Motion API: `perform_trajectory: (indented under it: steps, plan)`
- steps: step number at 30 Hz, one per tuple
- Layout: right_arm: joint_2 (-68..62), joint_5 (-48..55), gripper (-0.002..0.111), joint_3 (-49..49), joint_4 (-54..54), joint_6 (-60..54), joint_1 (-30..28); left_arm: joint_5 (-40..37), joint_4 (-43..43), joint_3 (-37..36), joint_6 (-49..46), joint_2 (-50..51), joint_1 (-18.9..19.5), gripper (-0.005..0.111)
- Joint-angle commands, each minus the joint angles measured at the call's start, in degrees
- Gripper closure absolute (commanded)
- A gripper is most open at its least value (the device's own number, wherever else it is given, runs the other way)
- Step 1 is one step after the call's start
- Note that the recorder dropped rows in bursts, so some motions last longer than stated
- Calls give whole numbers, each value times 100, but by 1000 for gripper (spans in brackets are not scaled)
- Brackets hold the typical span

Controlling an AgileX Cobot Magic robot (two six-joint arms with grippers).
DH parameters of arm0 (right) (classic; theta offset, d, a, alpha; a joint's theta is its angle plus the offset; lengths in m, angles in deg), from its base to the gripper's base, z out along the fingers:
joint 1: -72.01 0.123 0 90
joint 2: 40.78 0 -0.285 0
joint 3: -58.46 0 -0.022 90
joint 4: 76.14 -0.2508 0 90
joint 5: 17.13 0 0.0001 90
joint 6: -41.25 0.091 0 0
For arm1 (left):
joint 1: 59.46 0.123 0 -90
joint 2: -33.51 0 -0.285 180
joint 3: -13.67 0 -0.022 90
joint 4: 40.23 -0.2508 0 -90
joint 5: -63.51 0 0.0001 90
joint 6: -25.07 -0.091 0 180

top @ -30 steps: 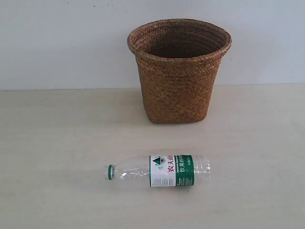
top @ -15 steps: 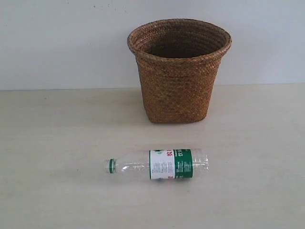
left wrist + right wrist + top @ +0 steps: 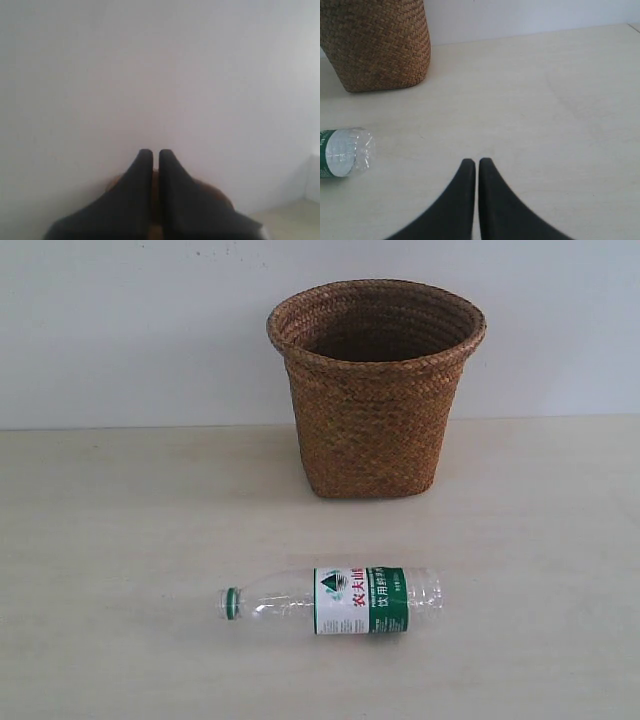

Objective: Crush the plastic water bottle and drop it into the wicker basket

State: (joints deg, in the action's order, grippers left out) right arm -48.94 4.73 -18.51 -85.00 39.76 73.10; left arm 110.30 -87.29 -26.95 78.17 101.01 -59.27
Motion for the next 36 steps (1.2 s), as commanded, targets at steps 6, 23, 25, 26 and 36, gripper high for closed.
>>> perform_trajectory:
  steps: [6, 23, 25, 26, 36]
  plan:
    - [38, -16, 108, -25, 25, -32, 14, -3808, -2388, 1210, 1184, 1821, -566, 103]
    - [38, -16, 108, -25, 25, -32, 14, -3287, -5289, 1450, 776, 2501, -948, 103]
    - [38, -16, 108, -25, 25, -32, 14, -4076, -5289, 1505, 1555, 2542, -948, 103]
    - [38, -16, 108, -25, 25, -32, 14, -4322, -5289, 1506, 1771, 2567, -948, 103]
    - [38, -16, 108, -25, 25, -32, 14, -4744, -5289, 1609, 3440, 2852, -948, 103]
